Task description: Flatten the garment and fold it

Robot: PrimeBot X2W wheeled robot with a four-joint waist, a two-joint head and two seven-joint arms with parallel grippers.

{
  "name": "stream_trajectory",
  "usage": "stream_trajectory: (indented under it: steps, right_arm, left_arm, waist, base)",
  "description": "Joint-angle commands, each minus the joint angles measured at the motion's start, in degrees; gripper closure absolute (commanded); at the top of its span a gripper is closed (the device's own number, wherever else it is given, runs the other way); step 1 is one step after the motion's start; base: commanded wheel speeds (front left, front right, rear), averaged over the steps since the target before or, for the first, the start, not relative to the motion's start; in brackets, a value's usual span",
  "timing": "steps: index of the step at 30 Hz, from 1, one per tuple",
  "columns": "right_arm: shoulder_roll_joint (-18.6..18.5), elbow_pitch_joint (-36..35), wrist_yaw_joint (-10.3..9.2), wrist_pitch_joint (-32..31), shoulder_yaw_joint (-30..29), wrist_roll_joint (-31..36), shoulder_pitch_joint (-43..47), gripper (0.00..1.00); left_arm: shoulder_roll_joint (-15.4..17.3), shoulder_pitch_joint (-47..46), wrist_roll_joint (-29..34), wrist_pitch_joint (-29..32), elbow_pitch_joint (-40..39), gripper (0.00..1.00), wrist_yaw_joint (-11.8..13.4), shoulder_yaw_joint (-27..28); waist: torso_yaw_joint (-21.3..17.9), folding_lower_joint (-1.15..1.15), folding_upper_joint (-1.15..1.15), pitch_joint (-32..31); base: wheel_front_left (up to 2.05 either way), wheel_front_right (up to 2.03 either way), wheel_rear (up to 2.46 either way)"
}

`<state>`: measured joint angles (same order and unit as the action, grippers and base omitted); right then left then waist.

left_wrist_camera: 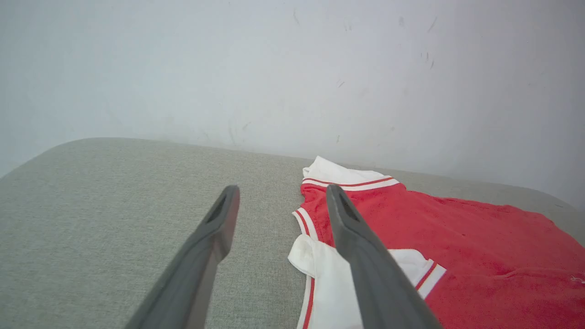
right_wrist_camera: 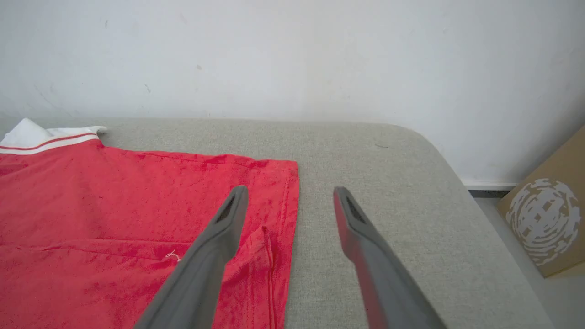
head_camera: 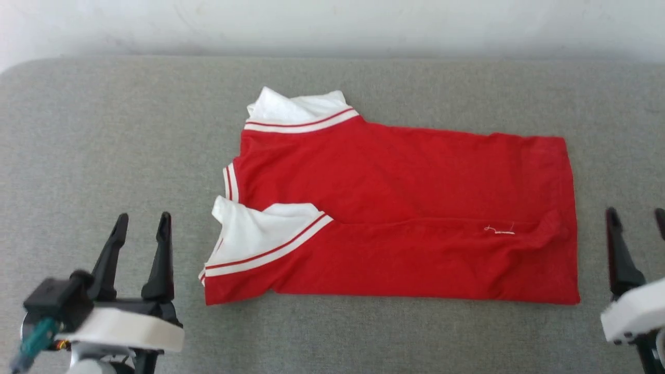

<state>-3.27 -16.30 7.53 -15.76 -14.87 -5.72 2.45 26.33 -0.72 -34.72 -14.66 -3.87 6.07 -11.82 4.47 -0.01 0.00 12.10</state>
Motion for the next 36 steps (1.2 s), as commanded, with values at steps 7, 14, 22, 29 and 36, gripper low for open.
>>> stream_trajectory:
  steps: [7, 14, 22, 29, 36]
  right_arm:
    - [0.4, 2.1, -0.04, 12.9, -3.5, -1.6, 6.1, 0.00]
    - [0.4, 4.0, -0.04, 15.9, -3.3, -1.6, 7.3, 0.00]
    - [0.4, 4.4, -0.04, 15.4, -2.6, -1.2, 6.1, 0.00]
    - [0.4, 4.9, -0.04, 15.2, -2.1, -1.3, 5.5, 0.00]
    - [0.4, 4.9, -0.04, 15.1, -2.2, -1.1, 4.7, 0.00]
  left_arm:
    - [-9.1, 9.9, 11.5, -0.3, -8.2, 0.00, 0.6, 6.0]
    - [-10.1, 12.9, 14.5, 0.6, -5.1, 0.00, -1.7, 6.6]
    - [-5.6, 5.9, 14.0, 15.3, 0.3, 0.00, -6.3, 1.7]
    - [-3.7, 0.8, 11.4, 26.5, 5.1, 0.00, -8.9, -0.6]
    - [-3.8, -1.0, 8.6, 32.8, 9.1, 0.00, -9.4, -1.3]
  waist:
    - [1.7, 0.01, 0.00, -3.8]
    - [2.0, 0.01, 0.00, -5.2]
    - [1.2, 0.01, 0.00, -3.4]
    - [-0.8, 0.01, 0.00, -0.7]
    - [-2.2, 0.01, 0.00, 1.1]
  base:
    - [0.00, 0.00, 0.00]
    - [0.00, 0.00, 0.00]
    - [0.00, 0.00, 0.00]
    - [0.00, 0.00, 0.00]
    - [0.00, 0.00, 0.00]
